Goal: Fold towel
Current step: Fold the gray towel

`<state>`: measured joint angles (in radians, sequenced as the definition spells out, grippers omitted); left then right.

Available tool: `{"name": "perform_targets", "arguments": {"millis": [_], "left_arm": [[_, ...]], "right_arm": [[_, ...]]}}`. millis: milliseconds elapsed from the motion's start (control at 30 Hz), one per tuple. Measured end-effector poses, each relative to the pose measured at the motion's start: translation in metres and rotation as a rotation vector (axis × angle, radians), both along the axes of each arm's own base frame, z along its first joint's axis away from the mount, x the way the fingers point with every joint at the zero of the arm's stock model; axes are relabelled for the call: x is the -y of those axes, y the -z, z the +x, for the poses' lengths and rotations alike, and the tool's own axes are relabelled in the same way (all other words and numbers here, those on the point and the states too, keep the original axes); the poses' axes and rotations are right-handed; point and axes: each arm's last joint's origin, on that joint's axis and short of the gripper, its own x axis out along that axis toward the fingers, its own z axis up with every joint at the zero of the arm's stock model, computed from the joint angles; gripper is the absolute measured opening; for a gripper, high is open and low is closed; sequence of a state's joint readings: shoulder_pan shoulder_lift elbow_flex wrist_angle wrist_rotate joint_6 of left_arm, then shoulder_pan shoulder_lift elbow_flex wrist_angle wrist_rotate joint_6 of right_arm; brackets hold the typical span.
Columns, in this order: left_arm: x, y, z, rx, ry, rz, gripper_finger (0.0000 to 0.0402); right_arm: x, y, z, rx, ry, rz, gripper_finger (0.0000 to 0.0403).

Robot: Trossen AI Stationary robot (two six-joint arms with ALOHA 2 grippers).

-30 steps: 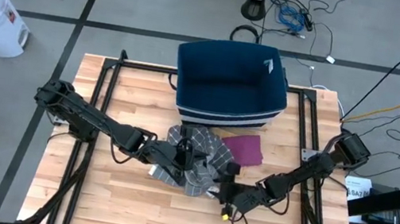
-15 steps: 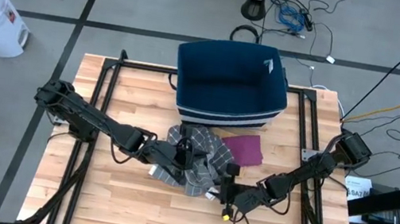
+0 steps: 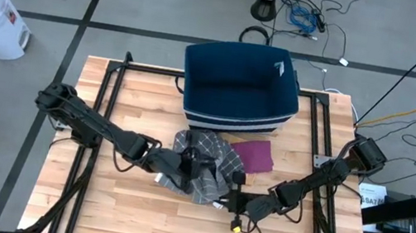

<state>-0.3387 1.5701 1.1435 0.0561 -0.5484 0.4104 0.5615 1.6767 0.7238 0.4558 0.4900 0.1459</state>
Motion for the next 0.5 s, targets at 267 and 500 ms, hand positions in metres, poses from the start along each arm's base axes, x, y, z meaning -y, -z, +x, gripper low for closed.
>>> {"name": "perform_targets", "arguments": {"millis": [267,500], "left_arm": [[0.026,-0.014,-0.009,0.117,-0.097,0.142,0.0217],[0.058,-0.021,-0.028,0.155,0.007,0.053,0.0264]], "right_arm": [[0.01,-0.024,0.004,0.088,-0.017,0.121,0.0001],[0.021,-0.051,0.004,0.195,-0.02,0.169,0.0001]]}}
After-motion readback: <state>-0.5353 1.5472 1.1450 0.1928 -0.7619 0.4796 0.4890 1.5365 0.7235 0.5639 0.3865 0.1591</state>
